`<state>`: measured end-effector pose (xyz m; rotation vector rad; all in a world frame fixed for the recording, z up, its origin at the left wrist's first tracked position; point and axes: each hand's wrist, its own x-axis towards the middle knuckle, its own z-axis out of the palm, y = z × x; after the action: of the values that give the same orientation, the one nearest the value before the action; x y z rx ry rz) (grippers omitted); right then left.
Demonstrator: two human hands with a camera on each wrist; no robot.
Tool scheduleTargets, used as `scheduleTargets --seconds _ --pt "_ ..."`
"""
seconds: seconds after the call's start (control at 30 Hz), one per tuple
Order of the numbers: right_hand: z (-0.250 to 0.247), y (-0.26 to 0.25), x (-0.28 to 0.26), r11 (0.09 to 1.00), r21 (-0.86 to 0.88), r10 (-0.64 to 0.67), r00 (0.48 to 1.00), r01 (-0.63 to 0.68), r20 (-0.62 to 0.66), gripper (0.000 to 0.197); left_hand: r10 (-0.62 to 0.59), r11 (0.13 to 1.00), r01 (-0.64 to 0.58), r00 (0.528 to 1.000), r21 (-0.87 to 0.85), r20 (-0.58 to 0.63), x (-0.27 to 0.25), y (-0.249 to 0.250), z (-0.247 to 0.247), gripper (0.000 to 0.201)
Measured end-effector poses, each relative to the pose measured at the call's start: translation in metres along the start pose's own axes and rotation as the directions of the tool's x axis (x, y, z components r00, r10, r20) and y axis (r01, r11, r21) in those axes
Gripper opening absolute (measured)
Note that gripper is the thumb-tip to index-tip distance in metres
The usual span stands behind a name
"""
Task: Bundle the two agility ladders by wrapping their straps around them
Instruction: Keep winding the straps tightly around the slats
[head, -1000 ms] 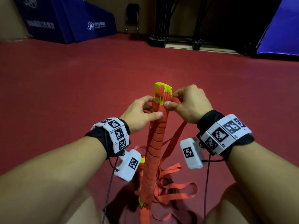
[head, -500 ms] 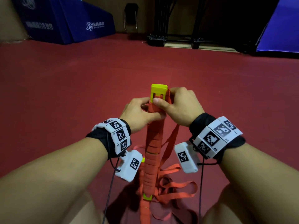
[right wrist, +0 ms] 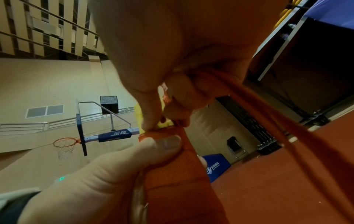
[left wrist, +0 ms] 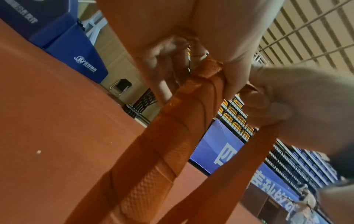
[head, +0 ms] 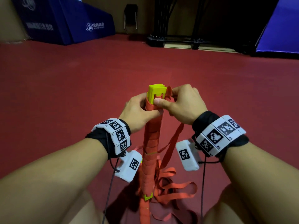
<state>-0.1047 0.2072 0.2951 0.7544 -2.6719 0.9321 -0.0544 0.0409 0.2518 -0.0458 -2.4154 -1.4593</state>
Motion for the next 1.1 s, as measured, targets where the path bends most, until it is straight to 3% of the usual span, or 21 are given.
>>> scheduleTargets --seconds 0.1,0.3,0.4,0.5,0.6,0.73,0.87,1.1 --pt "0.003 -0.009 -0.003 1.000 -0.020 -0.013 1.000 0.013 0.018 0.053 0.010 0.996 -0.007 0.999 0.091 -0.034 -0.001 -0.001 -0.002 0.039" --pt "0.012 -0.014 -0.003 0.998 -0.043 -0.035 0.999 0.034 -0.018 0.074 -0.012 0.994 0.016 0.999 0.112 -0.040 0.000 0.001 -0.004 0.040" --pt "0.010 -0.017 -0.005 0.995 -0.011 -0.099 0.995 0.099 0.009 0.057 0.011 1.000 -0.011 1.000 0.027 0.016 0.003 0.001 0.000 0.055" --pt "0.003 -0.015 -0.005 0.991 0.013 -0.137 0.990 0.136 0.036 0.041 0.019 0.998 -0.015 0.998 -0.059 0.067 0.004 0.005 0.002 0.037" --pt "-0.001 -0.008 -0.004 0.990 0.039 -0.134 0.990 0.132 0.051 0.027 0.019 0.993 -0.004 0.993 -0.121 0.119 0.005 0.007 0.002 0.041" --pt "0.000 -0.003 -0.003 0.991 0.026 -0.137 0.987 0.135 0.082 0.019 0.036 0.984 -0.010 0.989 -0.181 0.143 0.006 0.009 0.001 0.046" --pt "-0.002 0.001 0.000 0.989 0.036 -0.147 0.987 0.145 0.059 0.027 0.080 0.973 -0.045 0.986 -0.224 0.147 0.005 0.008 -0.003 0.032" --pt "0.002 -0.001 0.002 0.995 0.014 -0.097 0.995 0.097 0.034 0.025 0.022 0.974 -0.007 0.998 -0.227 0.062 0.003 0.001 -0.004 0.022"
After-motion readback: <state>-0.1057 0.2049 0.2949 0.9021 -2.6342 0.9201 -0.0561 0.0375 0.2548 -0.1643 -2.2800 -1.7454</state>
